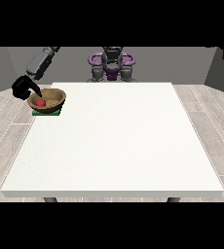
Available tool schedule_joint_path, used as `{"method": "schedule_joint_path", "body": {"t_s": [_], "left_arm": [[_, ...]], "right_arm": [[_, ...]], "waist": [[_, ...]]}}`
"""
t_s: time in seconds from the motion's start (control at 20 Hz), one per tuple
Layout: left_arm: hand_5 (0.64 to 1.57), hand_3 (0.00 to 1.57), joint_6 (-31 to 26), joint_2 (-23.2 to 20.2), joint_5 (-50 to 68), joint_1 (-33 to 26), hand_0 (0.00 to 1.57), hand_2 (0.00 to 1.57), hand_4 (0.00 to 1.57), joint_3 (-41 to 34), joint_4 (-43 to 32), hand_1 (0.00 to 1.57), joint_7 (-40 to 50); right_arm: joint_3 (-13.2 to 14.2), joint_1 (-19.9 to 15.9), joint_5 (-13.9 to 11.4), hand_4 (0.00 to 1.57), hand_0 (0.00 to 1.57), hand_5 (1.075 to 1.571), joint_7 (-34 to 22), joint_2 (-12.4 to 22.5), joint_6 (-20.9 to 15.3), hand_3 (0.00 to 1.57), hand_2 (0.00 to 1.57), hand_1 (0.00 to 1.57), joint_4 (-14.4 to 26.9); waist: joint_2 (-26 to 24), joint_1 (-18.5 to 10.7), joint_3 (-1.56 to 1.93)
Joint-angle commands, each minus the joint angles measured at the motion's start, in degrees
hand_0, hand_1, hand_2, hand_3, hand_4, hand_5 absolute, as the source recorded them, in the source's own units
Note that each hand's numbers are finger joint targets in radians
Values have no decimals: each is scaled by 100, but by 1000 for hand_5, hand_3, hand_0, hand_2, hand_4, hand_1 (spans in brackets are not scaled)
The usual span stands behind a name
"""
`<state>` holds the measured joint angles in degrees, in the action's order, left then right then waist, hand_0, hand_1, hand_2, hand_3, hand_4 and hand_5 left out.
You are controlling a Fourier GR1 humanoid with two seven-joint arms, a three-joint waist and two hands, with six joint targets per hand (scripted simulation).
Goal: Pick the cup and pour the ball into the bowl, then pick the bowl and place it on the pad
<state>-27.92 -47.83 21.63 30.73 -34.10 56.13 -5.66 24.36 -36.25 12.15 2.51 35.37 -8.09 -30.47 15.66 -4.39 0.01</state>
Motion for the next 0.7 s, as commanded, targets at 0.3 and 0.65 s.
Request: {"method": "schedule_joint_path", "body": {"t_s": [0.3,0.65], "left_arm": [[1569,0,-237,-346,99,148,0,0,1208,-55,-269,0,-185],[1569,0,365,522,-294,-361,0,0,1190,487,-12,0,39]], "right_arm": [[-496,-198,-393,0,0,1410,-117,44,279,0,0,0,12],[-853,-375,-627,200,0,1375,-1168,449,707,0,0,0,-120]], "waist": [[255,-100,-2],[-1026,226,-9]]}}
